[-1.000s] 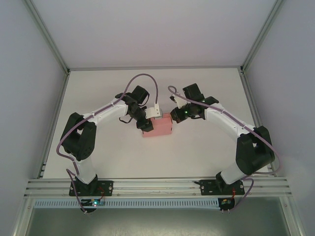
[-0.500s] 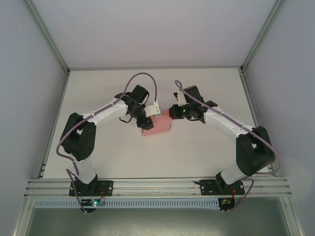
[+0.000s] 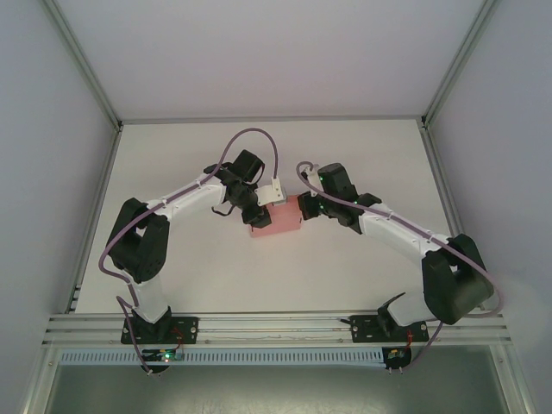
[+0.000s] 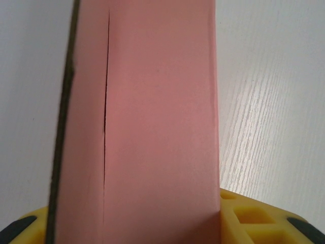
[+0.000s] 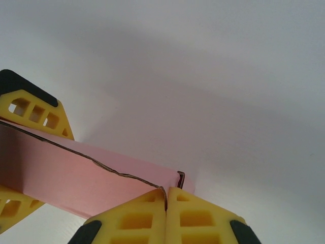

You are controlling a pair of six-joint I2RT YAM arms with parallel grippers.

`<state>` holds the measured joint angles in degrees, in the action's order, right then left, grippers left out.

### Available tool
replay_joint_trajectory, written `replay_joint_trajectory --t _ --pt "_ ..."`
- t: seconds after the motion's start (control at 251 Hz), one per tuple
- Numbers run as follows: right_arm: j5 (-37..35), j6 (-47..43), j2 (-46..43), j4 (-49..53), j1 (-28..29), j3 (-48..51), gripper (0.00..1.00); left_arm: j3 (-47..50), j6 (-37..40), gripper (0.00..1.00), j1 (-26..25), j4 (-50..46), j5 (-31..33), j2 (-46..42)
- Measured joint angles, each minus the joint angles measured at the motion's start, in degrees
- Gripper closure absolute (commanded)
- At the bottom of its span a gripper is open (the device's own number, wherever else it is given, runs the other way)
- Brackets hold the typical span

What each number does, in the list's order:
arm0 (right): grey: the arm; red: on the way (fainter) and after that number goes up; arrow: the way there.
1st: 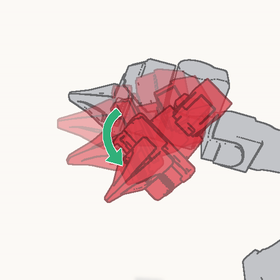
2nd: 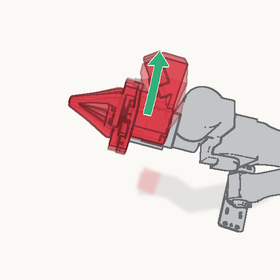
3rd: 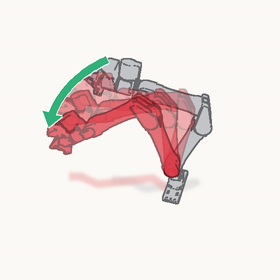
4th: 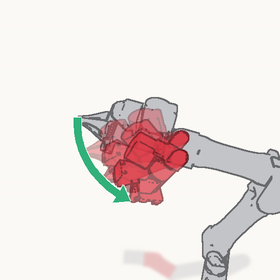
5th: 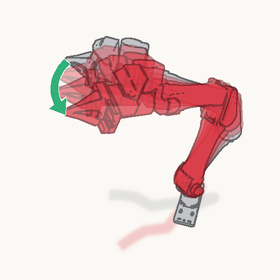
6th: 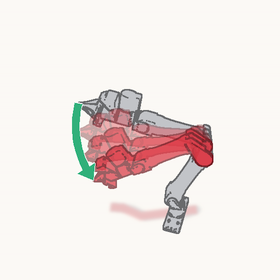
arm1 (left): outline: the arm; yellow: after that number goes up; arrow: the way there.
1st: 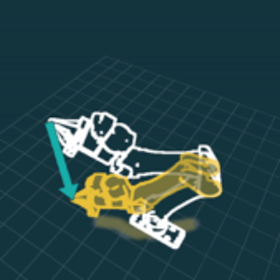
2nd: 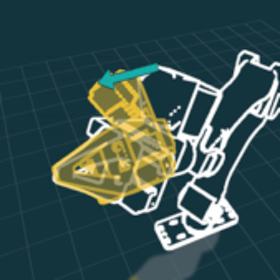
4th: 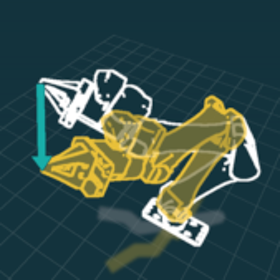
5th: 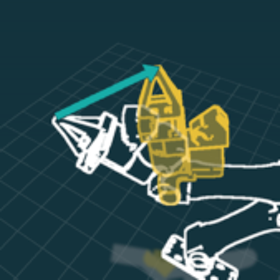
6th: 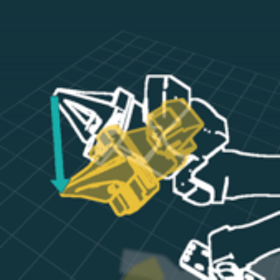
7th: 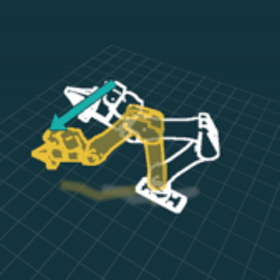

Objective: Assemble paper box

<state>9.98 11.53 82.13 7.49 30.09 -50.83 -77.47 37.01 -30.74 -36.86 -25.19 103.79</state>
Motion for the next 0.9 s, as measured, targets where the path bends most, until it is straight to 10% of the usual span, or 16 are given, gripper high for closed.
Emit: replay_joint_trajectory --t 0.136,0.2,0.902 --pt "-4.96 0.04 -0.26 -2.93 2.05 1.40 1.00 0.00 -1.25 0.42 0.00 0.26 0.33 0.00" --pt "-6.67 0.09 -0.50 -3.61 2.89 1.95 1.00 0.00 -2.38 0.00 0.02 0.48 1.36 0.00" --pt "-10.71 2.49 -0.66 -4.13 6.95 2.49 1.00 8.31 -20.48 0.00 -0.02 10.40 5.92 -17.29"
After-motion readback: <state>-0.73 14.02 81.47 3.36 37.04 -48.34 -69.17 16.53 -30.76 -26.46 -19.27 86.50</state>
